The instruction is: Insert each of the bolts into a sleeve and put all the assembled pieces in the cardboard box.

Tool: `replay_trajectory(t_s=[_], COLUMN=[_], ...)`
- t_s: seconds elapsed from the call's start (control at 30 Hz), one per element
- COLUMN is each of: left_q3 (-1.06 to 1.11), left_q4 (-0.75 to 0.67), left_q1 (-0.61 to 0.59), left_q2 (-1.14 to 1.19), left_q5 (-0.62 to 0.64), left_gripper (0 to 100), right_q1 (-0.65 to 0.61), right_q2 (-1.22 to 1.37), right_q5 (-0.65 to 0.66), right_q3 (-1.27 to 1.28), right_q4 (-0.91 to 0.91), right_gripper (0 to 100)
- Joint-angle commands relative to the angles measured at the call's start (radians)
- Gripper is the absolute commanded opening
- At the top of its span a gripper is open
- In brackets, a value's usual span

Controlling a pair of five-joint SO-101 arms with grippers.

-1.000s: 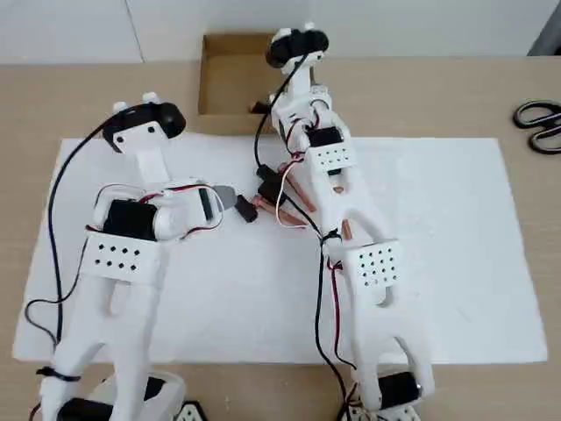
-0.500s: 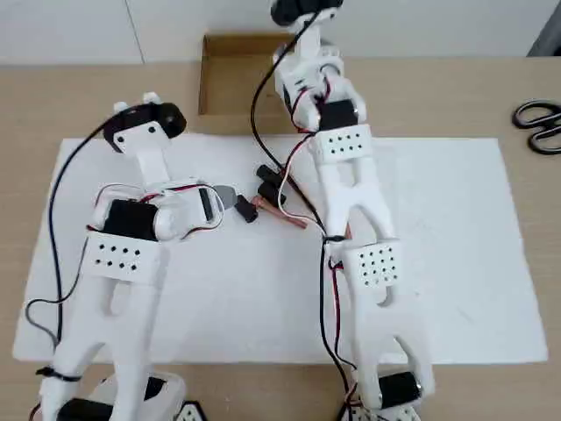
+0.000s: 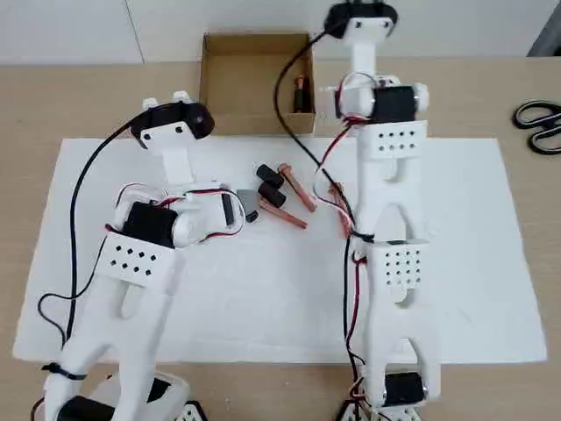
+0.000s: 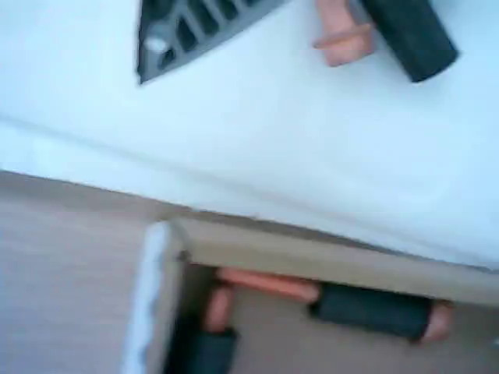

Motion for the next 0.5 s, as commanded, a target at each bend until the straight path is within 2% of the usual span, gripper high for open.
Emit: replay_trajectory(t_s=[0.0, 0.13, 0.23, 0.47], left_q3=[0.016, 0.045, 0.045, 0.045], left_q4=[-0.057, -0.072, -0.069, -0.068], left_q1=[0.008, 0.009, 0.009, 0.009], left_q2=[-0.008, -0.008, -0.008, -0.008], left_q5=[0.002, 0.002, 0.002, 0.002], left_gripper=[26, 26, 26, 26], right_q1=[0.008, 0.008, -0.012, -0.045], right_q2=[-0.051, -0.191, -0.291, -0.61], right_q5=[0.012, 0.032, 0.143, 0.158], right_q3=[-0.038, -0.034, 0.035, 0.644], right_q4=[0.018, 0.019, 0.021, 0.018], right_gripper=[22.3, 22.3, 22.3, 22.3])
